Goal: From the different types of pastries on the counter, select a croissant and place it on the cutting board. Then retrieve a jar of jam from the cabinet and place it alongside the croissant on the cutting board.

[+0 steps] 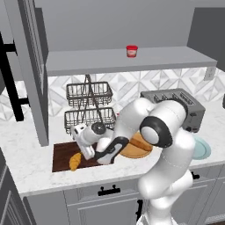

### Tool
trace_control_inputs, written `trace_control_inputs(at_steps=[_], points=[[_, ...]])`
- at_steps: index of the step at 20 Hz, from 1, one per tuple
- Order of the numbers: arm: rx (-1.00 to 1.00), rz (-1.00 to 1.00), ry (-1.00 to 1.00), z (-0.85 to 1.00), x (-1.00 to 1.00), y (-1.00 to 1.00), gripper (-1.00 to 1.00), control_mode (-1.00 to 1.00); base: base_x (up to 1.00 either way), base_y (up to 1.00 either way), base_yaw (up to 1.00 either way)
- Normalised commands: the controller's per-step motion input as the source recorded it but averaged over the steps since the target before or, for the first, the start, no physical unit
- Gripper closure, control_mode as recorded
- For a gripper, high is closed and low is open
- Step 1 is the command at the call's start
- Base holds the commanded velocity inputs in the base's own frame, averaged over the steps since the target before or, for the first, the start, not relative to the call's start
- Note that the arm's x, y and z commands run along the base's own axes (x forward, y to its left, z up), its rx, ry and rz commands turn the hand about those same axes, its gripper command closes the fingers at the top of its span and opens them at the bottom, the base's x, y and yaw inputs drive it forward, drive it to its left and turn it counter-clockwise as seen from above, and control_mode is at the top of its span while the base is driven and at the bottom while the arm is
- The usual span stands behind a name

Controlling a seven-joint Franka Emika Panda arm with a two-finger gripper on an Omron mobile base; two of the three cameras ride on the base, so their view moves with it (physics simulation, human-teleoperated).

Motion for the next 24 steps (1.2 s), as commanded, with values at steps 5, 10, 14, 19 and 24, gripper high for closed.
trace_control_inputs(at_steps=[5, 10, 14, 19, 24], points=[[0.01, -0.01, 0.01, 1.00, 0.86, -0.03, -1.00, -1.00, 0.00, 0.00, 0.00], [-0.02, -0.07, 0.14, 0.93, -0.06, -0.04, -1.00, -1.00, 0.00, 0.00, 0.00], [0.00, -0.32, -0.09, 0.54, -1.00, -0.36, -1.00, -1.00, 0.00, 0.00, 0.00], [0.17, -0.56, 0.04, 0.95, -0.80, -0.43, -1.00, -1.00, 0.00, 0.00, 0.00], [0.28, -0.60, 0.10, 0.98, -0.83, -0.37, -1.00, -1.00, 0.00, 0.00, 0.00]])
